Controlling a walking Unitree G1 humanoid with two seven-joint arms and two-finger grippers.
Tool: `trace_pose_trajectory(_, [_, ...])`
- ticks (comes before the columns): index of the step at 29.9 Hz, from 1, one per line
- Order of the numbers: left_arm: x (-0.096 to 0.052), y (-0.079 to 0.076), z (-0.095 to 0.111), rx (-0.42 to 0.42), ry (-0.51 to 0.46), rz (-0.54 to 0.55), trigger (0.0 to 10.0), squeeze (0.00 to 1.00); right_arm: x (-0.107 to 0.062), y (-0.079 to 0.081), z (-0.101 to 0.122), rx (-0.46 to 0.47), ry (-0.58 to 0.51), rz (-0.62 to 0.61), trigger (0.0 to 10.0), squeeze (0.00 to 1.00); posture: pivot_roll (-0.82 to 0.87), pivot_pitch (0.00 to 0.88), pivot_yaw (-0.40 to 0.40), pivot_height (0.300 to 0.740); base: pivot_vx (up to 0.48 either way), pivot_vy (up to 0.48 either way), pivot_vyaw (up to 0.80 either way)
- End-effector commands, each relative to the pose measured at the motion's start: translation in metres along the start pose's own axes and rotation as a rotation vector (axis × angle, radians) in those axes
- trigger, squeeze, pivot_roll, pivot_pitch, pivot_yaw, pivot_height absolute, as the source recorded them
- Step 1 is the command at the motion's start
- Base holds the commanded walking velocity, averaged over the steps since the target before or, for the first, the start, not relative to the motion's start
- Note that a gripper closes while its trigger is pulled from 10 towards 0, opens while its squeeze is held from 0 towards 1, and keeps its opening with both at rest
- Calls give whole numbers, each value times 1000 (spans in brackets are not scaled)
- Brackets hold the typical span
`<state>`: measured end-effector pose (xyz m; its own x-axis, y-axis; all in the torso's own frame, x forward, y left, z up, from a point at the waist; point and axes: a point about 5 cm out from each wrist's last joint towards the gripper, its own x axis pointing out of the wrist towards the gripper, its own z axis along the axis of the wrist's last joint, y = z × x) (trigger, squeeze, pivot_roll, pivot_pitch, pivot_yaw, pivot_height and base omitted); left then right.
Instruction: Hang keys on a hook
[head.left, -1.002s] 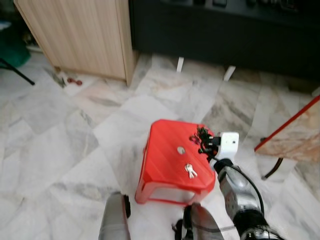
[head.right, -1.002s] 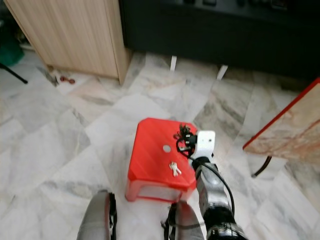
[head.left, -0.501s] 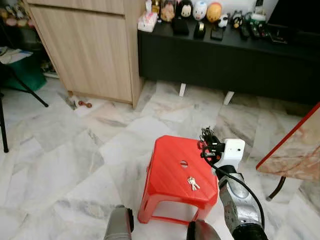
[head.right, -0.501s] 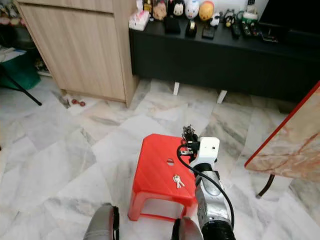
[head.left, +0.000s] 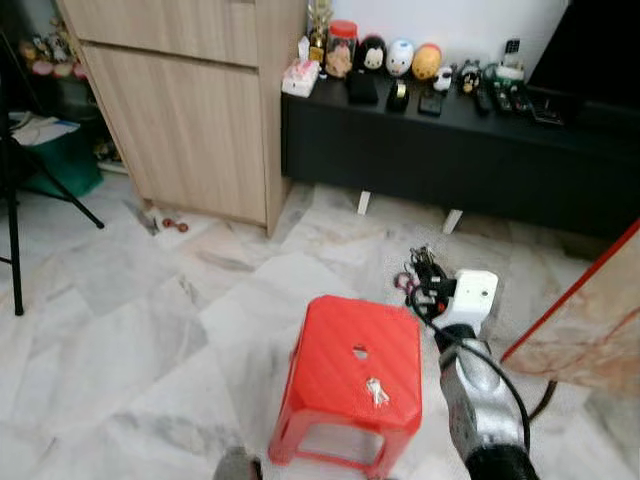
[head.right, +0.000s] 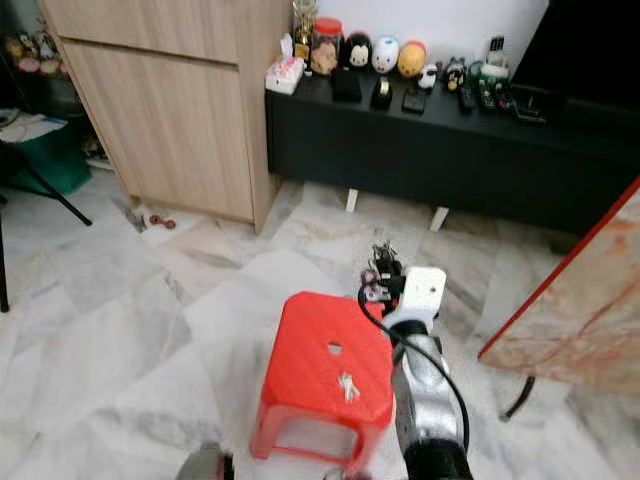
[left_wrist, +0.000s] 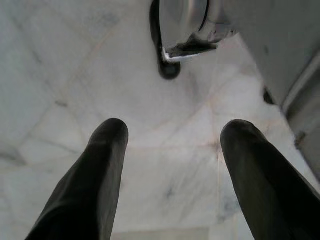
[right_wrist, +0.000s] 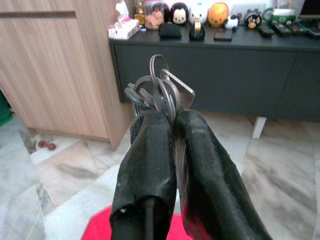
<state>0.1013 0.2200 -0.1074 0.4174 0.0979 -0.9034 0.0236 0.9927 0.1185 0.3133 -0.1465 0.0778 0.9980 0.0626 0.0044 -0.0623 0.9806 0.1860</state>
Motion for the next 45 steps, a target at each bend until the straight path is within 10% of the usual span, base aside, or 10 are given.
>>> trace_pose_trajectory(1, [2, 14, 43, 16, -171, 40, 10000, 0, 0, 0, 6, 6, -28, -5, 10000, 0, 125, 0, -53, 740, 0, 0, 0])
trace_pose_trajectory(45, [4, 6, 43, -26, -156, 7, 10000, 0, -10, -30, -30, 8, 149, -178, 10000, 0, 130, 0, -51, 740, -57, 0, 0])
